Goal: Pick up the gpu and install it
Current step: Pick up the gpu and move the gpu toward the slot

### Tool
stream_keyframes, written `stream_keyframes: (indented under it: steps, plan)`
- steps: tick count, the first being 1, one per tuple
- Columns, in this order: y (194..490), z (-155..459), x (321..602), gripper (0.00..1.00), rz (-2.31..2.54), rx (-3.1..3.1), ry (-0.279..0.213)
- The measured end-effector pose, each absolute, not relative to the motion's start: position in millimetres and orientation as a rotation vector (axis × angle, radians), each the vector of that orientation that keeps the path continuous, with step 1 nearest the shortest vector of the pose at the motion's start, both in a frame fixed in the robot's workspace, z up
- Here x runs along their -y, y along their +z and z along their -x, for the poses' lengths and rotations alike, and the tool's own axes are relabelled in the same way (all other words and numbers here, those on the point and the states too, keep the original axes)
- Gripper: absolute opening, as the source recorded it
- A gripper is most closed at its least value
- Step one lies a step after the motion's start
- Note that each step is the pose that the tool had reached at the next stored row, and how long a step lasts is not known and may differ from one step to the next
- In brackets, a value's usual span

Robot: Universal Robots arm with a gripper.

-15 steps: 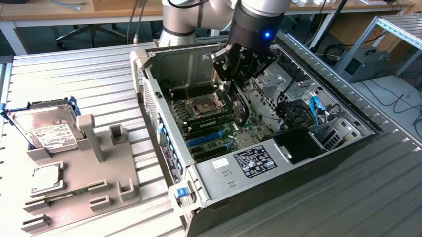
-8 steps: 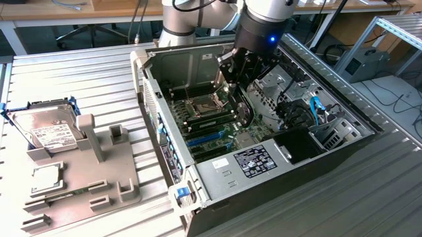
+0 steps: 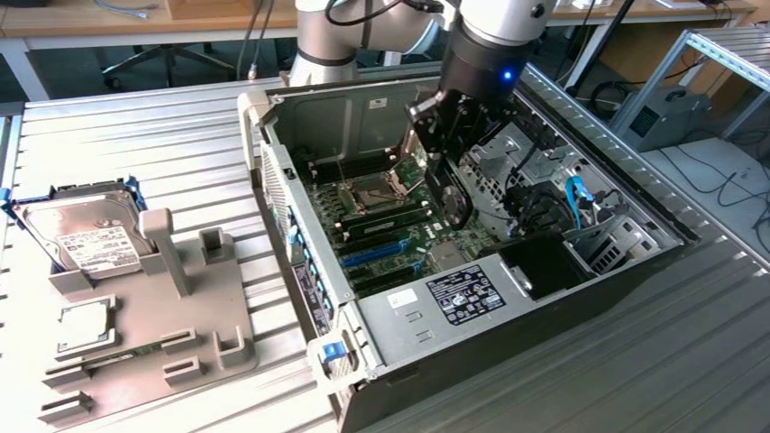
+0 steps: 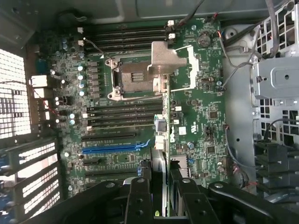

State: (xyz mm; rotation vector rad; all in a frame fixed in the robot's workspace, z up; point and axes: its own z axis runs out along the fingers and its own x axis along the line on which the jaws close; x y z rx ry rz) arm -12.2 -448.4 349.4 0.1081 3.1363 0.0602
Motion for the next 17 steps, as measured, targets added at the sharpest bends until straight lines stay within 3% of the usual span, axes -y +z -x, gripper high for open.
stream_keyframes:
  steps: [17]
  plan:
    - [339,-4,438,0.26,0.048,-3.14,0.06]
